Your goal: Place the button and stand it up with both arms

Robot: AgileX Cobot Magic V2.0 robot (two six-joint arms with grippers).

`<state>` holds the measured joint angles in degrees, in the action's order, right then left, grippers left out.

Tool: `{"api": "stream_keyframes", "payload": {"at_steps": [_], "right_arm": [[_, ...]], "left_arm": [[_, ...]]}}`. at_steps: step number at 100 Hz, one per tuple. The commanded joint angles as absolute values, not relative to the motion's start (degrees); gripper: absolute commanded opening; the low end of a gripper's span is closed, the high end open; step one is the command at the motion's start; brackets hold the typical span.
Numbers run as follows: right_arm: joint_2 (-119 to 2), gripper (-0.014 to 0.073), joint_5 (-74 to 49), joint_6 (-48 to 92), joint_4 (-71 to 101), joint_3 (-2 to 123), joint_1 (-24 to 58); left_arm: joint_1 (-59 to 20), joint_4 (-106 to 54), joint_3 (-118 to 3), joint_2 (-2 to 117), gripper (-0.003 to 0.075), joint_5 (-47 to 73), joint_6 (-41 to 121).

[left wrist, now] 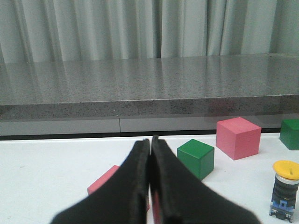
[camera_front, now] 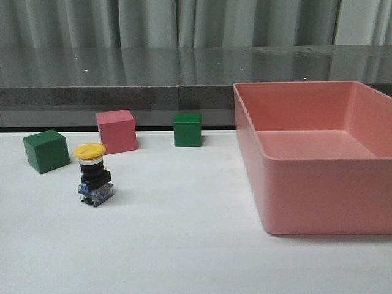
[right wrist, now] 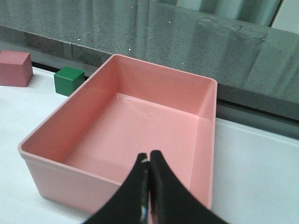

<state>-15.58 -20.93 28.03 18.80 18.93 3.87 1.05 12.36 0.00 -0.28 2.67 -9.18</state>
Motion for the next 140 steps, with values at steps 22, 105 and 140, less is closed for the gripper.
{"api": "stream_keyframes", "payload": {"at_steps": [22, 105, 140], "right_arm": [[-16.1, -0.0076, -16.9, 28.1, 19.5, 20.4, 3.6], [-2.6, -0.0076, -1.1, -7.8, -4.7, 3.3, 3.9], [1.5, -0.0076, 0.5, -6.9, -3.7, -0.7, 3.8]], "left_arm": [[0.8, 12.6, 2.6, -2.0, -0.002, -1.2, -10.0], [0.8, 12.6, 2.6, -2.0, -0.0019, -1.2, -10.0], [0.8, 12.6, 2.6, -2.0, -0.002, -1.1, -10.0]]}}
